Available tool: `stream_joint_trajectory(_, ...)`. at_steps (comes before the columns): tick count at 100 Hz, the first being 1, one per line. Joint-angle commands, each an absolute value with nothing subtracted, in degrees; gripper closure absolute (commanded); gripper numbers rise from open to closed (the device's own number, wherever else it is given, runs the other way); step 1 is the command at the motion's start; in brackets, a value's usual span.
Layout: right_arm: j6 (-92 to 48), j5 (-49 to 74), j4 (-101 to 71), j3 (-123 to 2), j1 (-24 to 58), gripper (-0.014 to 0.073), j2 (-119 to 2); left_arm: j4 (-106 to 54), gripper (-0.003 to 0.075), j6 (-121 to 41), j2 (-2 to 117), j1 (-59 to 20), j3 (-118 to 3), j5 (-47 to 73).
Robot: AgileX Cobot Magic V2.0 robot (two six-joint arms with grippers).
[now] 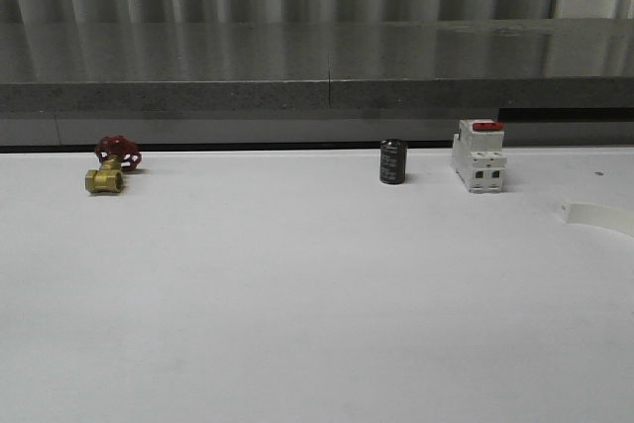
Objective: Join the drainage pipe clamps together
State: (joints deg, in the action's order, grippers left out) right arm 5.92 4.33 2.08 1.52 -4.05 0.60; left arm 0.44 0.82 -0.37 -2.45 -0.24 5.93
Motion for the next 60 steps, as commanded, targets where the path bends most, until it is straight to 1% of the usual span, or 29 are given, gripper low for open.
stream_joint_trajectory(1,5.5,-0.7,2.5,0.7,-4.3,0.0662,1.7,0.0,0.074,1.3,-2.1,-2.3,1.8,1.2)
stream_joint_trajectory(41,5.5,-0.7,2.5,0.7,-4.3,0.0662,1.7,0.0,0.074,1.3,-2.1,-2.3,1.5,1.2)
stream_joint_trajectory(60,5.5,-0.7,2.5,0.7,-4.3,0.0662,1.7,-1.3,0.074,1.3,-1.0,-2.3,-3.4,5.1)
